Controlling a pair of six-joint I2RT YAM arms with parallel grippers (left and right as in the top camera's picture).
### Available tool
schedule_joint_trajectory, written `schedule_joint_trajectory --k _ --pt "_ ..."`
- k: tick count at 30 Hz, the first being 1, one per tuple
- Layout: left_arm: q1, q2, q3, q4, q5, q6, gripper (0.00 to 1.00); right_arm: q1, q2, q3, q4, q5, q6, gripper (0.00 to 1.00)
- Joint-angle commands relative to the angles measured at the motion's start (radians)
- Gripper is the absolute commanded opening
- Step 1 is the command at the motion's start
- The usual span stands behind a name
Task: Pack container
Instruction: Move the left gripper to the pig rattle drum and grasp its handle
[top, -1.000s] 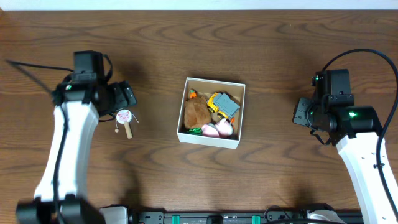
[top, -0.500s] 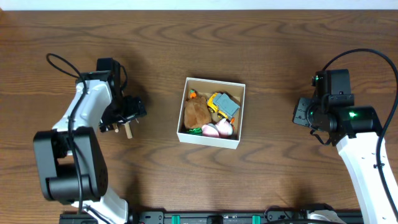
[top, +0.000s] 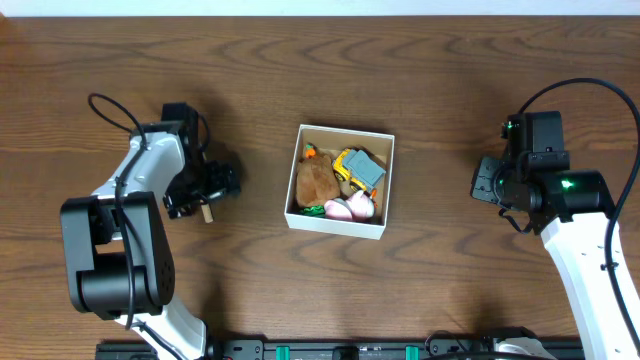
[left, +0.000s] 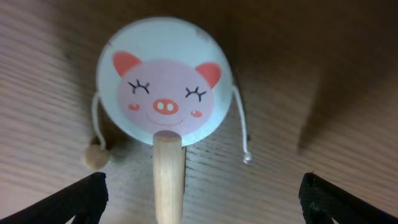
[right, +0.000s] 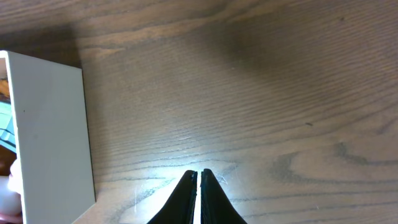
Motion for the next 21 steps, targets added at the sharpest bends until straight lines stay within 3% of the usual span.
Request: schedule_joint_trajectory --k 1,13,21 --pt "0.005 0.015 -0.055 0.026 0.004 0.013 0.98 -0.005 0.002 -0.005 0.001 0.0 -0.012 0.07" --pt "0.005 0.015 -0.077 0.084 0.003 0.013 1.0 -0.005 0.002 -0.005 0.0 0.0 -0.012 0.07" --pt "0.005 0.015 -0.077 0.091 0.003 0.013 0.61 -0.005 0.002 -0.005 -0.001 0.0 -0.012 0.07"
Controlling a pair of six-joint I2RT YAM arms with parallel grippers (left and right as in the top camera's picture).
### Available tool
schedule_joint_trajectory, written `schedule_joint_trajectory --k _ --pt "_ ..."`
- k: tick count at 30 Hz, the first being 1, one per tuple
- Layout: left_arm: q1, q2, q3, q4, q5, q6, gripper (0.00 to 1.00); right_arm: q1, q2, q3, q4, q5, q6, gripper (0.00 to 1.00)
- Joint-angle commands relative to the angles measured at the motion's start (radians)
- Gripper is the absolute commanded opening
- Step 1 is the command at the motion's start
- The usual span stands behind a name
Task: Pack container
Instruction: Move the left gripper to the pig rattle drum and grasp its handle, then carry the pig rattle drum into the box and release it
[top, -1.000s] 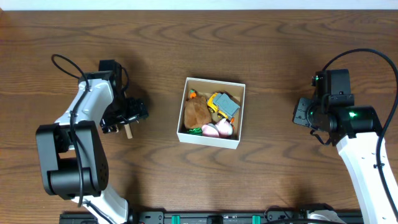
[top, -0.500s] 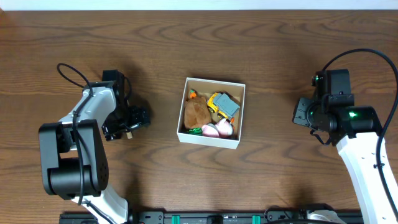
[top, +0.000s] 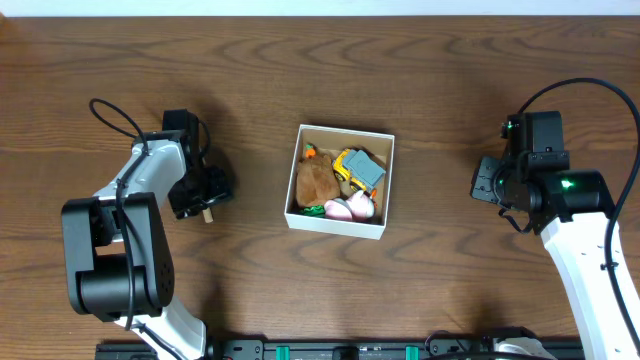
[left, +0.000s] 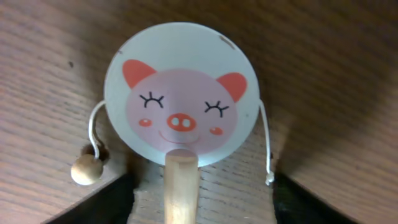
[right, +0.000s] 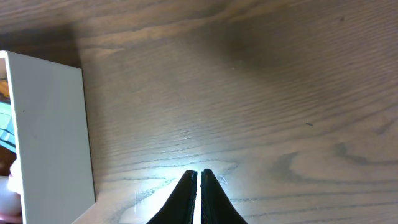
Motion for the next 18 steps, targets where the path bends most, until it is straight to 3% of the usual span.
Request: schedule_joint_trajectory --k 1,5,13,18 --pt "0.003 0.021 -0.023 0.009 0.03 0.009 0.57 -0.005 0.001 -0.004 -0.002 0.0 -0.012 0.07" --pt "0.003 0.021 -0.023 0.008 0.03 0.009 0.38 -0.005 0.001 -0.004 -0.002 0.0 -0.012 0.07" --pt "0.003 0.021 -0.023 0.008 0.03 0.009 0.26 -0.005 0.001 -0.004 -0.002 0.0 -0.012 0.08" --pt "0.003 0.02 -0.023 0.008 0.03 0.009 0.09 -0.005 0.001 -0.004 -0.002 0.0 -0.012 0.08"
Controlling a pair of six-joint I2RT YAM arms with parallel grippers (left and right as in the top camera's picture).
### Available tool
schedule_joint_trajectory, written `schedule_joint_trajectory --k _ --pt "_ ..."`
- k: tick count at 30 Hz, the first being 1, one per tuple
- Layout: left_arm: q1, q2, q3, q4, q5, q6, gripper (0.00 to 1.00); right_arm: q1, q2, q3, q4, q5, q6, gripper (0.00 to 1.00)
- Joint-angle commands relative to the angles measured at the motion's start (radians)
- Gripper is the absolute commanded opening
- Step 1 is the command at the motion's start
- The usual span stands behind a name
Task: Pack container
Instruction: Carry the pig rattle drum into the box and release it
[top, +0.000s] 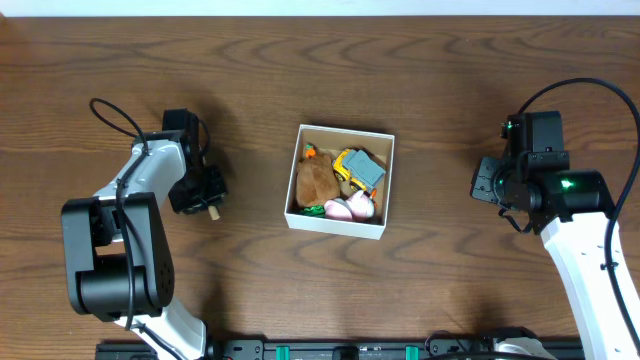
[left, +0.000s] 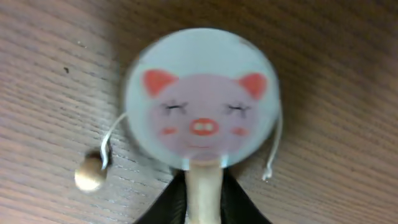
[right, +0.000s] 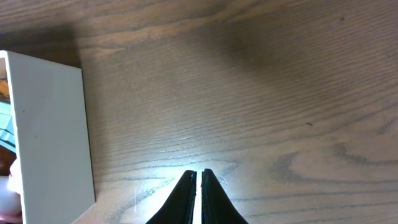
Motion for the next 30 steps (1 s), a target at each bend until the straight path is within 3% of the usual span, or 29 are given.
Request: schedule_joint_trajectory --k 1,9,15,19,23,27,30 --pt "0.003 0.02 -0.023 0.0 0.023 0.009 0.06 -0.005 0.001 -0.004 -0.002 0.0 -0.012 0.08" --pt "-0.002 -0.02 0.024 -0.048 0.024 0.009 0.06 -0.005 0.001 -0.004 -0.002 0.0 -0.012 0.08" --pt "-0.071 -0.171 0.099 -0.088 0.098 0.025 0.06 -0.005 0.001 -0.004 -0.002 0.0 -0.012 0.08" --pt "-0.21 -0.323 0.129 -0.089 0.144 0.067 0.06 -0.005 0.001 -0.004 -0.002 0.0 -0.012 0.08" --pt "-0.415 -0.442 0.133 -0.069 0.143 0.237 0.06 -0.005 0.001 -0.004 -0.002 0.0 -0.012 0.08" --pt "-0.599 -0.471 0.133 -0.038 0.136 0.423 0.06 -0.005 0.001 -0.004 -0.002 0.0 -0.012 0.08" --pt "-0.672 -0.448 0.132 -0.008 0.061 0.433 0.06 -0.005 0.001 -0.004 -0.003 0.0 -0.012 0.08"
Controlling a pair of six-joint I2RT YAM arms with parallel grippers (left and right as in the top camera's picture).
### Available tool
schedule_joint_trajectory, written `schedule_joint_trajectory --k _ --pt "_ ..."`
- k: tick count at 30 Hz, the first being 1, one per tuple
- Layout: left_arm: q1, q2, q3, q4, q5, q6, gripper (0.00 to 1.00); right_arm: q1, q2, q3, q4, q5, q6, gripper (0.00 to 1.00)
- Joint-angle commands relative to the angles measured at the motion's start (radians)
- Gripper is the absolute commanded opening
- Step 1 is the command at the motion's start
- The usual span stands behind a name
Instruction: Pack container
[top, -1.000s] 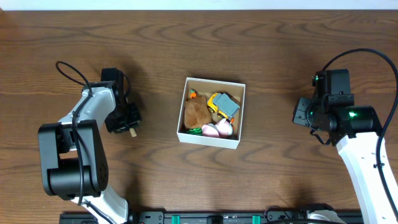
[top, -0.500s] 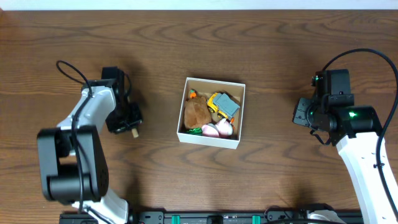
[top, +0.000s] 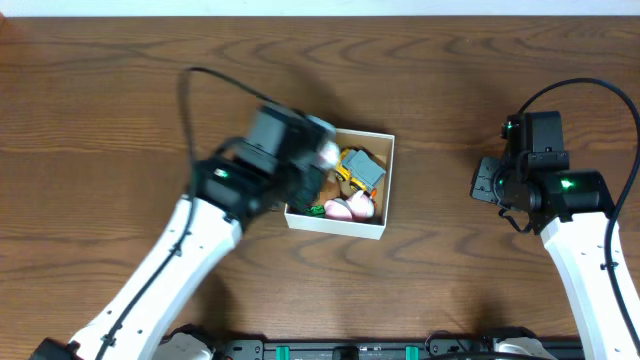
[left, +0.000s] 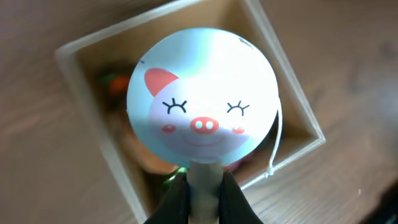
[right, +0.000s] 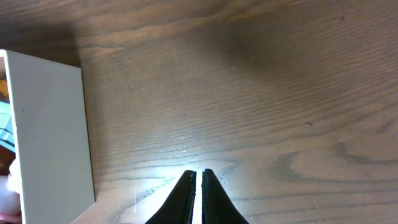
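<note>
My left gripper is shut on the wooden handle of a pig-face rattle drum, a pale blue disc with a pink pig and bead strings. It hangs above the white box, over the box's left part in the overhead view, where the drum shows as a blur. Inside the box lie a brown plush, a yellow and grey toy and a pink toy. Off to the right of the box, my right gripper sits shut and empty low over the table.
The white box wall fills the left side of the right wrist view. Brown wooden table surrounds the box. A black rail runs along the front edge.
My left arm has moved from the table's left side to over the box, carrying the pig drum off the wood. The right arm is unchanged.
The pig drum lay on the table at the left with my left gripper open around its handle. The fingers then stood closer, and then were shut on the handle. Now the drum is held above the box. My right gripper stayed shut throughout.
</note>
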Motion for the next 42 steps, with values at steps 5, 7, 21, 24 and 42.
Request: schedule_joint_trajectory --k 5,7,21,24,42 --pt "-0.07 0.094 0.004 0.024 -0.088 0.115 0.39 -0.005 0.001 -0.003 -0.002 0.0 -0.012 0.08" --pt "-0.07 0.115 0.004 0.018 -0.088 0.115 0.52 -0.005 0.001 -0.003 -0.002 0.0 -0.012 0.08" --pt "0.03 0.064 0.004 0.002 -0.226 -0.092 0.82 -0.005 0.001 -0.003 0.004 0.0 -0.047 0.08" --pt "0.118 0.038 0.004 -0.001 -0.228 -0.145 0.82 0.0 0.001 -0.003 0.018 0.0 -0.086 0.11" --pt "0.46 0.063 -0.006 0.018 -0.139 -0.199 0.53 0.211 0.177 -0.003 0.188 0.024 -0.014 0.01"
